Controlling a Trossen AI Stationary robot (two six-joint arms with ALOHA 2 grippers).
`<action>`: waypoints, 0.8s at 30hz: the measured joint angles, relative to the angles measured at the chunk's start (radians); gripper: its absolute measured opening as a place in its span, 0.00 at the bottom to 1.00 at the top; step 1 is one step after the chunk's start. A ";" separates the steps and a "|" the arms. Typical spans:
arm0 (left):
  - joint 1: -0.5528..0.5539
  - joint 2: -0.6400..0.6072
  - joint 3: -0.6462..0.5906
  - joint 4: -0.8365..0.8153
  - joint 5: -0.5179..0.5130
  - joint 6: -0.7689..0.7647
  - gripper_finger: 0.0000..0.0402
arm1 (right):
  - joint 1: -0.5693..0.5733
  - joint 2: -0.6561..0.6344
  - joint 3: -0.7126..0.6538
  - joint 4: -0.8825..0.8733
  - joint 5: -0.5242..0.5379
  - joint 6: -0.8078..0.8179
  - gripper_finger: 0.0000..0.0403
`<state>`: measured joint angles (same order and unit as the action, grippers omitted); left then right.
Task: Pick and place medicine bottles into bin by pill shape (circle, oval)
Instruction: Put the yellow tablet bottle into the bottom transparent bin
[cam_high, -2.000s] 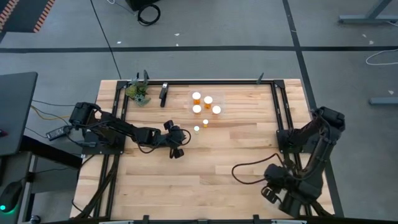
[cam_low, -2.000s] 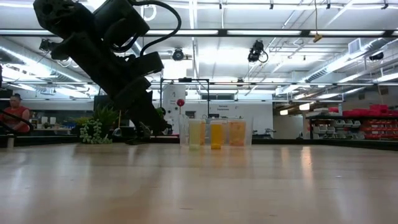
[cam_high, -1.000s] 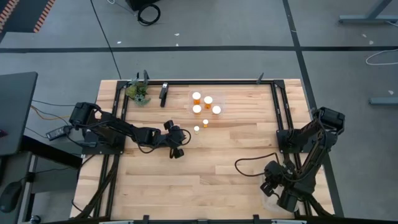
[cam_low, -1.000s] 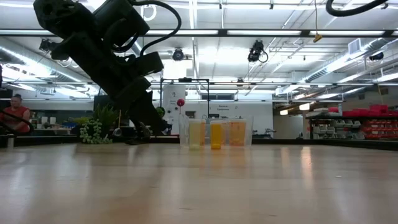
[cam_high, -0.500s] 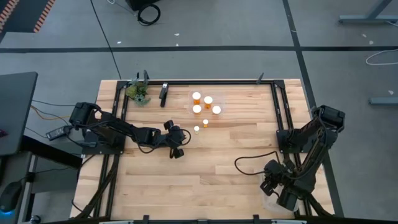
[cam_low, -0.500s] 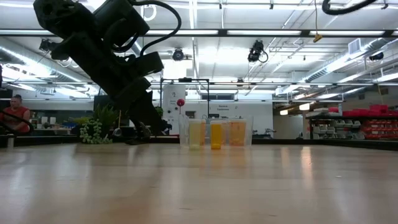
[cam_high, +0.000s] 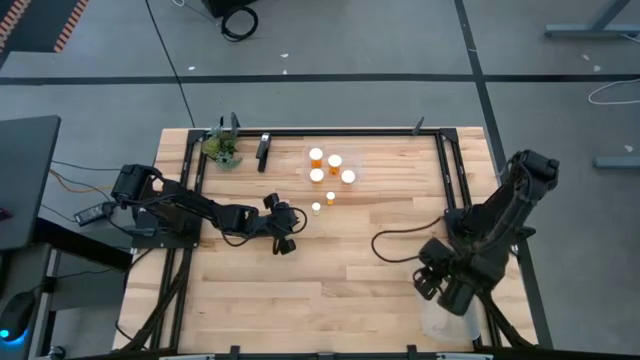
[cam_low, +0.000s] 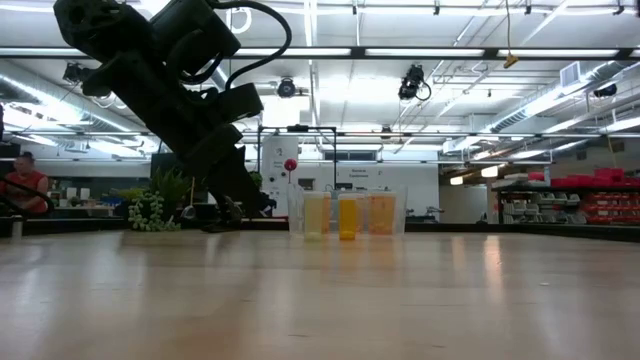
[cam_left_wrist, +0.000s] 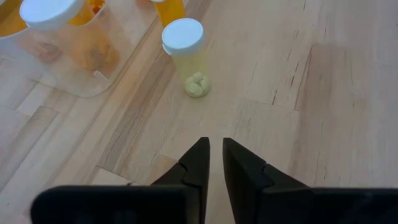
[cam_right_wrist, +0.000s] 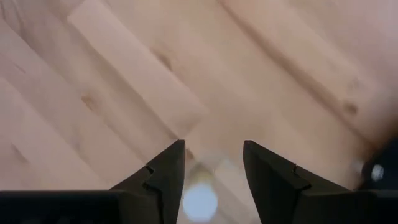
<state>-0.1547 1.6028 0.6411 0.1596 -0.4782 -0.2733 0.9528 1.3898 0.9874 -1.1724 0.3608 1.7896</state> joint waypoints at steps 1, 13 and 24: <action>0.000 0.000 0.000 0.000 0.000 0.000 0.14 | -0.021 -0.006 0.000 0.001 0.010 -0.032 0.42; -0.001 0.000 0.000 0.000 0.000 0.021 0.12 | -0.311 -0.015 0.000 0.185 0.024 -0.545 0.42; 0.003 0.001 0.000 0.105 0.001 0.030 0.32 | -0.569 -0.006 0.000 0.446 0.025 -1.081 0.42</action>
<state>-0.1517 1.6035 0.6411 0.2650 -0.4774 -0.2432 0.3840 1.3842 0.9875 -0.7262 0.3860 0.7082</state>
